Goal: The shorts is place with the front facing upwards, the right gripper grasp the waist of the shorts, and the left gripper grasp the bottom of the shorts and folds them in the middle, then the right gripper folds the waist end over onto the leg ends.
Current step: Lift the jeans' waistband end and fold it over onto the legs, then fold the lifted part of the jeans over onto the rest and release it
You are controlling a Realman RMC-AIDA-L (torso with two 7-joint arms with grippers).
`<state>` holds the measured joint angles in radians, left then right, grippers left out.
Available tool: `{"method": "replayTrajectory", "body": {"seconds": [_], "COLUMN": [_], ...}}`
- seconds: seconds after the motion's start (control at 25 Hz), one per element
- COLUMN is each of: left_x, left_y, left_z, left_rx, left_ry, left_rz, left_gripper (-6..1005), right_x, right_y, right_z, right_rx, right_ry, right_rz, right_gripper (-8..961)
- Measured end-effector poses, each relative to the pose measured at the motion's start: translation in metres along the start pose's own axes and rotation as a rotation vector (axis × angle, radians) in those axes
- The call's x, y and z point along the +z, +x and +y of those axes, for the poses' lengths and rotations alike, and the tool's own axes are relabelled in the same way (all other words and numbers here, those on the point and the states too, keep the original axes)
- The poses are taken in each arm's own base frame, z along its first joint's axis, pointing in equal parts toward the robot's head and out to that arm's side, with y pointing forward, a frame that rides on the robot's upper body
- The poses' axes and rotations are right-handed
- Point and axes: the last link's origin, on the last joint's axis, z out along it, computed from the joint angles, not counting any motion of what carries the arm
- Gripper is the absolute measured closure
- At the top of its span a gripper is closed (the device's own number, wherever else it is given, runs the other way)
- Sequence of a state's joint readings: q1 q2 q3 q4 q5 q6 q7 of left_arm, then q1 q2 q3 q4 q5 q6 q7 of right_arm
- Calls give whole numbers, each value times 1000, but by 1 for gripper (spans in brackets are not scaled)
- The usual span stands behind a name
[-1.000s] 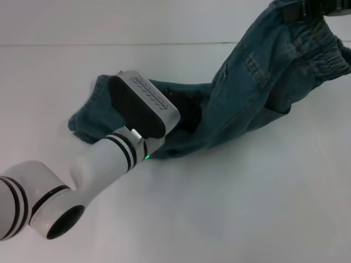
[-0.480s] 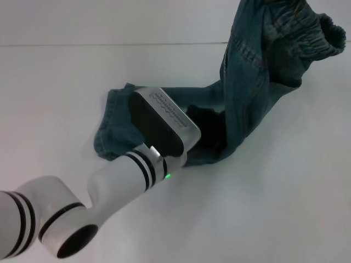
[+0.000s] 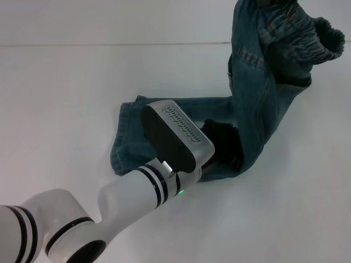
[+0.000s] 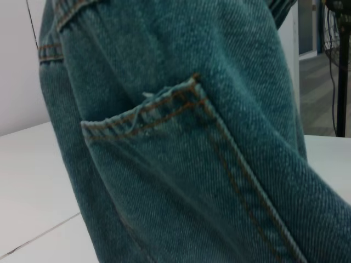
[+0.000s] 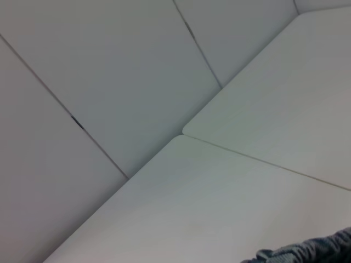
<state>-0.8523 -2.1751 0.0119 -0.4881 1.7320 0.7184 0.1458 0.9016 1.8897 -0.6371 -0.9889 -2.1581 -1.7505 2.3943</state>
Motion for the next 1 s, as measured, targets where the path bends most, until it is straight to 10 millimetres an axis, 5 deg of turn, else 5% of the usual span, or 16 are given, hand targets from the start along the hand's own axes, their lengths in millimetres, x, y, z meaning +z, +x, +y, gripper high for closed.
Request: {"method": "replayTrajectory", "body": {"seconds": [0.4,0.84,1.0], "left_x": [-15,-61,-95], "left_y": [-8,-24,-28], "left_z": [-10,-58,-88], "left_rx": [-100,-258,-282], "left_ry": [106,441,630], "left_rz": [48,201,311], "left_gripper": [992,990,988], "right_x": [0,1,15], "right_y": [11,17,21], "right_z": [-6,-10,-9], "right_rx": [20,23,22], "right_ry": [3,5,-17], "right_rz": [33,46,84], "right_gripper": [854,855,851]}}
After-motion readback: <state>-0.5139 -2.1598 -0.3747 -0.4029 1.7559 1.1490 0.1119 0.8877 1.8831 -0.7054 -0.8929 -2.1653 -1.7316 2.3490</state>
